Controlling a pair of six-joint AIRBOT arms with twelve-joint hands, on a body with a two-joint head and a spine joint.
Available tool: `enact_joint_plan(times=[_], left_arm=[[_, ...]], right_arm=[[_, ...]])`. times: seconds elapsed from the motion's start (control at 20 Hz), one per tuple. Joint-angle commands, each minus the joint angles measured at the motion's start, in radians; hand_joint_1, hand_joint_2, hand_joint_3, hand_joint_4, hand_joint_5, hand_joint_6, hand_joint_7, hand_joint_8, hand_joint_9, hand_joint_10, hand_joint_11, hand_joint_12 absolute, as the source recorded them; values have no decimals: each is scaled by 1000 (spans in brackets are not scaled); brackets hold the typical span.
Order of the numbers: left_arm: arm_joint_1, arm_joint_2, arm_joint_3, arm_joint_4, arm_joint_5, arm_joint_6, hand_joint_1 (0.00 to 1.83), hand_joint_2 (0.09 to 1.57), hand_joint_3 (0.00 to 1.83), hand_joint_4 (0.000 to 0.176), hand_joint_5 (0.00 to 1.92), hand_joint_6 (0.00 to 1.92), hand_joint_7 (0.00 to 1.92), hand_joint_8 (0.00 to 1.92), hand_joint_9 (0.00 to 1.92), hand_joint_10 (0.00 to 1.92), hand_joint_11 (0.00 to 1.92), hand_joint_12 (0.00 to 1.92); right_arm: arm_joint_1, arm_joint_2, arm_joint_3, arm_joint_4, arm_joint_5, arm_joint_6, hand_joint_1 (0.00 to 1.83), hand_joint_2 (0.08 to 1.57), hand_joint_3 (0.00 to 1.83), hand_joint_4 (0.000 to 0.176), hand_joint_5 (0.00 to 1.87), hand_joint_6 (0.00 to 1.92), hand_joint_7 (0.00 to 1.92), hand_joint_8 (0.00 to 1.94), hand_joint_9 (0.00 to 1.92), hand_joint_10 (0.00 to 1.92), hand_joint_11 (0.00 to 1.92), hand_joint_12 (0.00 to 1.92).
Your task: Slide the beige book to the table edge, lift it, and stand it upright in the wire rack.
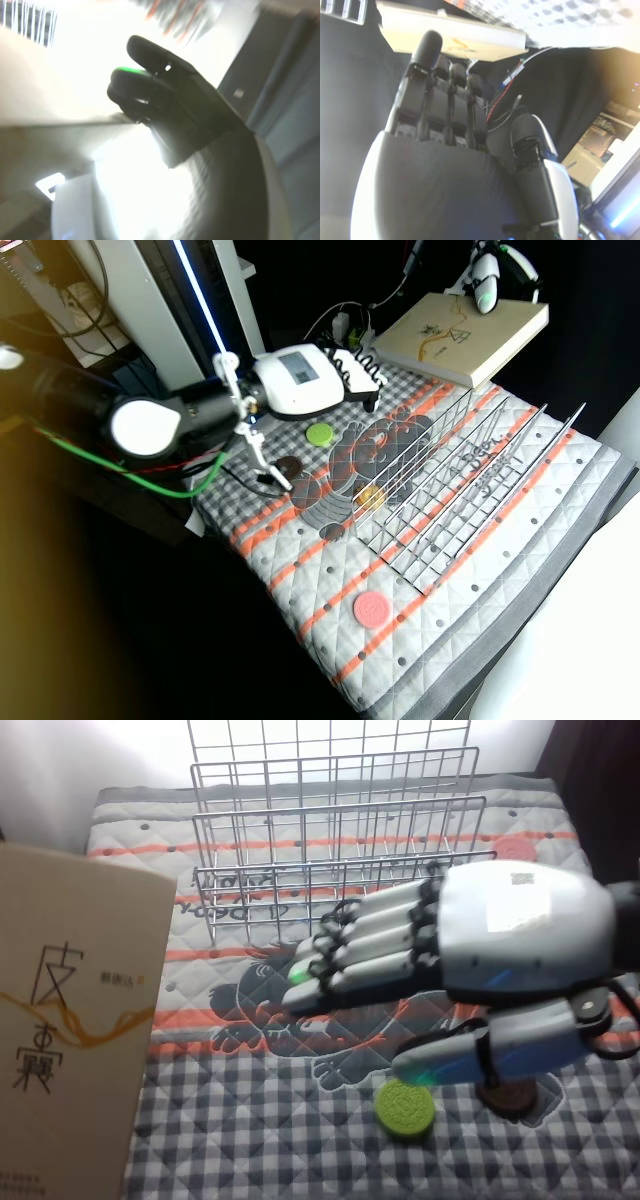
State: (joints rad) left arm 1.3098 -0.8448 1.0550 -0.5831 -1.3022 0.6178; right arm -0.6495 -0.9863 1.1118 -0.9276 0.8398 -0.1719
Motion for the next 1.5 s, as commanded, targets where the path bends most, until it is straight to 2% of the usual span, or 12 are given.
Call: enact_joint_plan(times=[0.0, 0.05, 0.1, 0.15, 0.35, 0.5, 0.75, 0.9, 1.0, 1.1, 1.25, 1.45], left_arm=[[-11, 18, 0, -26, -188, -10, 1388, 1092, 0, 0, 906, 993, 1058, 812, 1023, 1137, 1020, 1101], [-16, 28, -10, -28, -235, -10, 1383, 1106, 5, 0, 849, 1071, 1014, 869, 1013, 1169, 1016, 1148], [-18, 31, -13, -29, -253, -10, 1251, 1145, 8, 0, 824, 1175, 996, 1027, 1029, 993, 967, 1243], [-19, 36, -18, -31, -282, -10, 1232, 1143, 3, 0, 837, 1177, 1018, 1012, 1084, 882, 968, 1282], [-23, 43, -28, -48, -368, -13, 1218, 1171, 2, 0, 797, 1215, 966, 1138, 1114, 876, 992, 1215], [-37, 39, -25, -79, -405, -15, 1226, 1157, 0, 0, 827, 1188, 993, 1084, 1161, 860, 1056, 1201], [-116, 23, -1, -68, -425, -10, 1230, 1170, 2, 0, 784, 1206, 981, 1133, 1173, 822, 1042, 1229], [-192, 17, 21, -16, -374, 11, 1235, 1161, 0, 0, 803, 1180, 1004, 1084, 1213, 757, 1084, 1162], [-276, 0, 51, 51, -293, 31, 1228, 1159, 1, 0, 831, 1124, 980, 1134, 1196, 757, 1057, 1160], [-358, -25, 83, 108, -212, 48, 1231, 1136, 0, 0, 890, 1080, 1015, 1033, 1198, 746, 1043, 1153], [-484, -69, 130, 189, -97, 68, 1239, 1122, 0, 0, 899, 1065, 1054, 966, 1242, 676, 1054, 1125], [-631, -94, 178, 254, -7, 90, 1247, 1111, 0, 0, 939, 977, 1067, 976, 1254, 664, 1053, 1110]], right_arm=[[3, 3, -11, 74, 113, -6, 52, 1532, 0, 0, 342, 2, 343, 0, 333, 4, 193, 942], [-7, 16, -19, 89, 122, -6, 10, 1531, 0, 0, 342, 1, 346, 1, 337, 2, 164, 854], [-10, 18, -19, 92, 124, -6, 1, 1519, 0, 0, 323, 1, 346, 0, 344, 1, 159, 763], [-14, 19, -19, 97, 125, -6, 0, 1522, 0, 0, 314, 2, 348, 0, 343, 0, 171, 702], [-21, 18, -19, 102, 125, -6, 0, 1520, 0, 0, 328, 6, 359, 0, 336, 3, 231, 622], [-29, 16, -18, 111, 125, -6, 0, 1515, 0, 0, 338, 0, 373, 0, 352, 0, 301, 458], [-59, 20, -21, 138, 128, -6, 0, 1507, 0, 0, 326, 0, 360, 0, 327, 0, 273, 423], [-78, 33, -28, 146, 133, -6, 0, 1504, 0, 0, 328, 2, 352, 0, 313, 0, 251, 408], [-109, 41, -34, 159, 137, -6, 0, 1504, 0, 0, 317, 0, 316, 0, 283, 0, 243, 400], [-144, 51, -39, 187, 145, -11, 0, 1498, 0, 0, 319, 3, 326, 4, 298, 6, 360, 450], [-203, 77, -56, 256, 159, -62, 0, 1477, 0, 0, 331, 6, 358, 13, 332, 15, 361, 450], [-223, 80, -55, 269, 163, -71, 0, 1492, 0, 0, 349, 10, 354, 6, 312, 3, 320, 430]])
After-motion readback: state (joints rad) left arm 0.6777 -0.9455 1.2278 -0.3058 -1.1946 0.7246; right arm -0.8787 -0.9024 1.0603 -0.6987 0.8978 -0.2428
